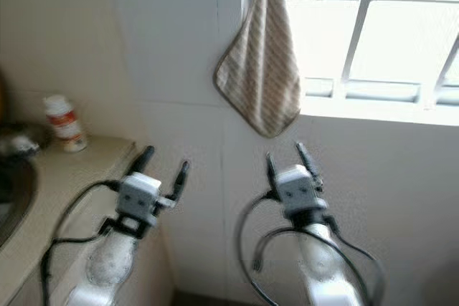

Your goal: Kitchen organization

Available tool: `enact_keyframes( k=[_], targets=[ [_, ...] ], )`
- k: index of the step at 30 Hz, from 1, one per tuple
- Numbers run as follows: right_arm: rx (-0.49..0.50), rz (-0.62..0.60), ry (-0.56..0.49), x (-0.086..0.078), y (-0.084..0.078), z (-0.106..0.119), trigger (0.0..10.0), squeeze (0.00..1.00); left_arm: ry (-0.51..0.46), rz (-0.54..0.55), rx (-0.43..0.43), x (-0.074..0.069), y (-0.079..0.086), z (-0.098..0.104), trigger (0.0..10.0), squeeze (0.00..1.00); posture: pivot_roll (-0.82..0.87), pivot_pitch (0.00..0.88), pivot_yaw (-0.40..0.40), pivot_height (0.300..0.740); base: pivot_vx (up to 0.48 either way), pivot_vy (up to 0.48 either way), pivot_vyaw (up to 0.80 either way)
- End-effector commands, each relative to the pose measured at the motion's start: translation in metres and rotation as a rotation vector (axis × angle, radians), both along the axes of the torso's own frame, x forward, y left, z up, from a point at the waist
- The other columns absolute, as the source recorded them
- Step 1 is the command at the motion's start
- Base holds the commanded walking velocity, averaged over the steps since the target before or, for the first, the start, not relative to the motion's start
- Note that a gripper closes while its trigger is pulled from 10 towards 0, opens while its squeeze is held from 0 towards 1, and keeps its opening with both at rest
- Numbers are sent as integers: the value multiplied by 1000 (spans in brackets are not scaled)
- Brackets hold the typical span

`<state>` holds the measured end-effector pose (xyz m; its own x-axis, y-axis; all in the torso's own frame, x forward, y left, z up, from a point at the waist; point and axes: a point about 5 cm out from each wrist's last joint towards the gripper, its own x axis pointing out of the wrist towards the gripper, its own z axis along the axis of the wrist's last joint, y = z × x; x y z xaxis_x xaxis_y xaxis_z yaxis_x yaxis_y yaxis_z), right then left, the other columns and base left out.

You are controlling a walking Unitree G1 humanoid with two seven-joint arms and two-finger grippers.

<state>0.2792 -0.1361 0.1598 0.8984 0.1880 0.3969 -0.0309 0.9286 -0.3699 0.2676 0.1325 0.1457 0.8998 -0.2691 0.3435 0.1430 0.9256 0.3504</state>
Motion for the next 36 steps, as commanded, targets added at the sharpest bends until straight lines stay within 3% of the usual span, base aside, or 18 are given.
enact_keyframes(
  k=[1,13,21,26,33,36],
  targets=[
    [-12,-16,9,2,-5,0,10000,0,9,-11,16,0,-4,-1,10000,0,-9,0,25,740,0,-480,-800],
    [-26,-9,29,4,-3,-4,10000,0,13,-12,7,-1,-4,-4,10000,0,-9,0,25,740,0,-467,-800],
    [-49,25,39,5,2,-6,10000,0,19,-16,-2,0,-5,-4,10000,0,-9,0,24,740,0,0,-757],
    [-116,89,76,5,12,-14,10000,0,22,-13,-1,2,-6,-5,10000,0,-15,0,22,740,0,0,0],
    [-235,165,91,1,25,-21,10000,0,24,-5,-14,3,-6,-5,10000,0,-32,0,22,740,0,-410,0],
    [-237,169,93,0,25,-21,10000,0,23,-5,-34,2,-6,-5,10000,0,-35,0,24,740,0,-160,0]
  ],
)
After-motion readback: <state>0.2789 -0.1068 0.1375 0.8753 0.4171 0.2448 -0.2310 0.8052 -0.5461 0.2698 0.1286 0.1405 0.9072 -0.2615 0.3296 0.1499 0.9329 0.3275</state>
